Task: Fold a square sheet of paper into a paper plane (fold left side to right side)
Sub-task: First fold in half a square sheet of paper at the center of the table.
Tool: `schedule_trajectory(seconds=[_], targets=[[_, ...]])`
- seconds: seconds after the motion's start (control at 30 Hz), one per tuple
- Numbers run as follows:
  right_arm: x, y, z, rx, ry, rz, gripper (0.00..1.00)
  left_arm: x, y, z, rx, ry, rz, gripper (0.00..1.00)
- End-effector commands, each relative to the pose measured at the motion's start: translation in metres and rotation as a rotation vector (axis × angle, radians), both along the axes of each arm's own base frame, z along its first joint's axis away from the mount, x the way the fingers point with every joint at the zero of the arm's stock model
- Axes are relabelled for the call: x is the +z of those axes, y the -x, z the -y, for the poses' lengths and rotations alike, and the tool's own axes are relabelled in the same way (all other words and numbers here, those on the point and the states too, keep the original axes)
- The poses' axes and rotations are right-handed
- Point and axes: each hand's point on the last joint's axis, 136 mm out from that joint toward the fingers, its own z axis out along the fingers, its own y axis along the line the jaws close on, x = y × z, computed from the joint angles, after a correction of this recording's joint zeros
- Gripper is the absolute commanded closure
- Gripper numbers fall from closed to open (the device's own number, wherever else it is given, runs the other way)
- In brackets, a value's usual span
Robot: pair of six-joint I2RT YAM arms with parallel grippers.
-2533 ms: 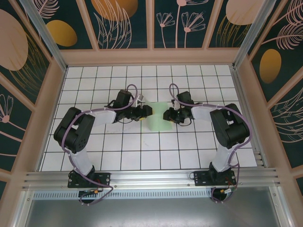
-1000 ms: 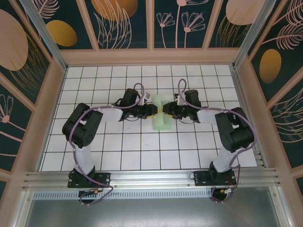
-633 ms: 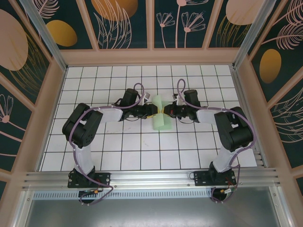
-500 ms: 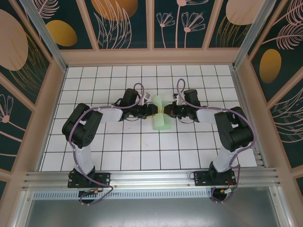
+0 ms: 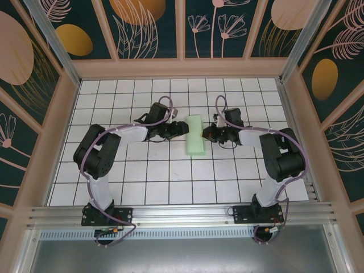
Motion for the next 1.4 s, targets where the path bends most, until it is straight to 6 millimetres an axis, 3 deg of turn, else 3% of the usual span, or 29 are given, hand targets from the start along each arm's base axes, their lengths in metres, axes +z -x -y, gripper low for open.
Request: schedule_trajectory(seconds=[0.0, 0.57, 0.83, 1.03, 1.23, 1.37], targets=[[-0.01, -0.002, 0.007, -0.01, 0.042, -0.012, 1.0, -0.018, -0.002, 0.0, 0.006, -0.051, -0.034, 0.4], [-0.027, 0.001, 0.011, -0.021, 0.065, -0.047, 0.94, -0.04, -0.003, 0.014, -0.011, -0.076, -0.08, 0.51], [-0.021, -0.001, 0.015, -0.026, 0.081, -0.038, 0.88, -0.052, -0.002, 0.017, -0.02, -0.114, -0.095, 0.59], [-0.005, -0.003, 0.034, -0.068, 0.126, 0.007, 0.65, -0.058, -0.002, 0.015, -0.018, -0.131, -0.102, 0.63], [0.007, -0.003, 0.066, -0.147, 0.185, 0.044, 0.62, -0.063, -0.001, 0.013, -0.015, -0.149, -0.11, 0.64], [0.012, -0.001, 0.073, -0.157, 0.191, 0.056, 0.62, -0.064, 0.0, 0.016, -0.03, -0.156, -0.106, 0.64]])
